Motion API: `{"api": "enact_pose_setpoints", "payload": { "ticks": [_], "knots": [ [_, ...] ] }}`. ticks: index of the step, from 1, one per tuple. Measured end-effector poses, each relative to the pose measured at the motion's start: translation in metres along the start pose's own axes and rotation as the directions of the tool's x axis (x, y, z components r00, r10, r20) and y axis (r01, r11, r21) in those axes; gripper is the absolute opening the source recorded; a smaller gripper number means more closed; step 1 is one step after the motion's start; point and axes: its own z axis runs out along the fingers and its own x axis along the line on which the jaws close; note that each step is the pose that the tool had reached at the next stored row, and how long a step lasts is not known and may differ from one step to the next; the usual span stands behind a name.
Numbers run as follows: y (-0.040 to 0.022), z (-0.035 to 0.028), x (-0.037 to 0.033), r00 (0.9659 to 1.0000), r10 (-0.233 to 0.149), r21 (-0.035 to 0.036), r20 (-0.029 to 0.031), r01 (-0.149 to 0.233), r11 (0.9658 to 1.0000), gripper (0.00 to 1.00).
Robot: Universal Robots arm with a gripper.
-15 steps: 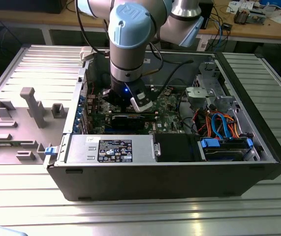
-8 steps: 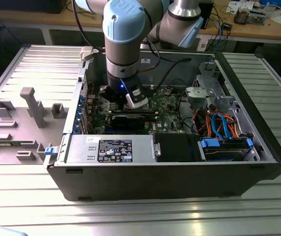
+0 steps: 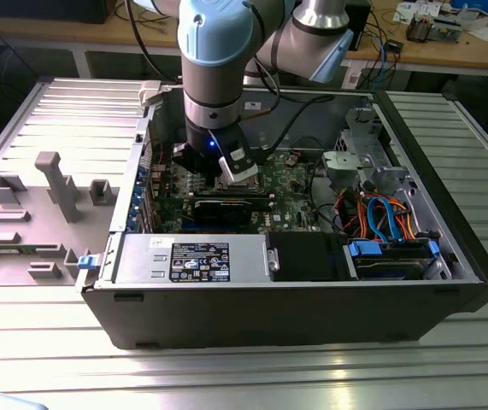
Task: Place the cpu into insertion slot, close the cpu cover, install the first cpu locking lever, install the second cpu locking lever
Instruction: 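Install the second cpu locking lever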
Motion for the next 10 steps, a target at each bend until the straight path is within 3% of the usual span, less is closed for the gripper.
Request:
{"api": "enact_pose_setpoints", "payload": {
  "ticks": [10],
  "knots": [
    [0.0000,-0.0002,0.0000,1.0000,0.000,0.0000,0.0000,0.000,1.0000,0.11]
  ]
}}
